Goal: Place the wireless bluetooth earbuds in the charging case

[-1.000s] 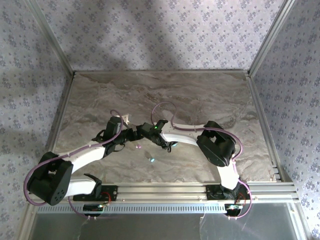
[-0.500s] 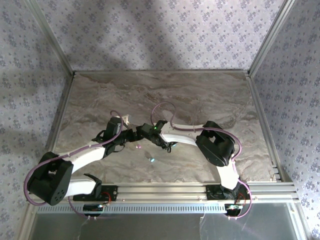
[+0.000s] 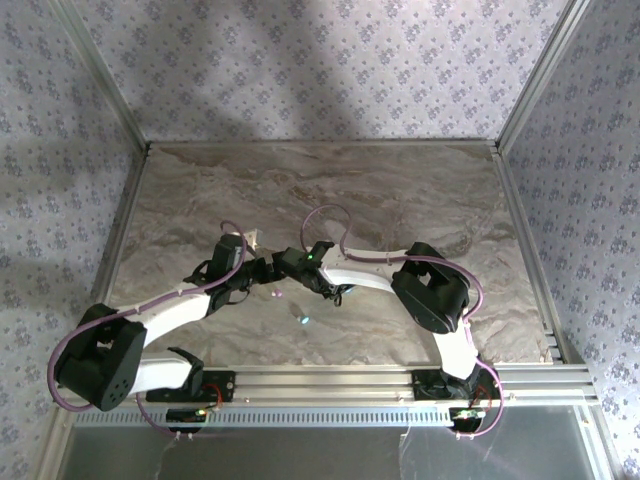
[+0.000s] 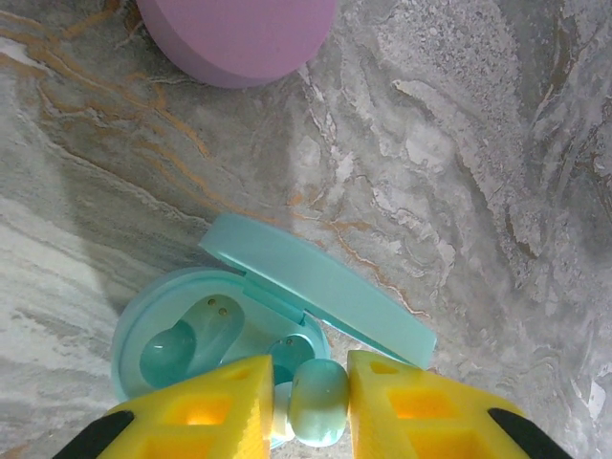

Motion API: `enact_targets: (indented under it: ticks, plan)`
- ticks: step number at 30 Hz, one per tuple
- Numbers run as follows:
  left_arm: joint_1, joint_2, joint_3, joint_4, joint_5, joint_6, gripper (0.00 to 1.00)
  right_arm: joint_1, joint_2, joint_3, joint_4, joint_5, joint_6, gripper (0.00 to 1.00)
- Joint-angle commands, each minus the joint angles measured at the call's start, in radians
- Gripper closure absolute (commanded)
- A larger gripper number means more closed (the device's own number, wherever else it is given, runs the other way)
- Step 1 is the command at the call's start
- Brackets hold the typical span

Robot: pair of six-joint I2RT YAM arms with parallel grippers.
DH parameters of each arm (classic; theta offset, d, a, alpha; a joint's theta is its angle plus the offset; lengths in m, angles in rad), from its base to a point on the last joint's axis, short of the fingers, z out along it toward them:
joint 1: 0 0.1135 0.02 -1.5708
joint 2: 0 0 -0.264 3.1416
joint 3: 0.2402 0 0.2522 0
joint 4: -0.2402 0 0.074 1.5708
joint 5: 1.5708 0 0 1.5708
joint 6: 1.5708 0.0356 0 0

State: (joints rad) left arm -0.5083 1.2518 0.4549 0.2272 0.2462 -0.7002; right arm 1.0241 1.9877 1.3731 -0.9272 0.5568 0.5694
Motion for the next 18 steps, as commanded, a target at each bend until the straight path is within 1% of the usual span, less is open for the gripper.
enact_targets:
  ticks: [1, 11, 18]
  plan:
    - [-0.015, -0.026, 0.032, 0.132, 0.099, -0.012, 0.0, 0.017, 0.009, -0.021, -0.015, -0.012, 0.022, 0.71]
    - [-0.015, -0.025, 0.032, 0.13, 0.097, -0.013, 0.0, 0.018, -0.01, -0.025, 0.002, -0.035, 0.015, 0.69]
    - [-0.014, -0.027, 0.032, 0.131, 0.095, -0.013, 0.0, 0.013, -0.001, -0.017, -0.008, -0.026, 0.022, 0.67]
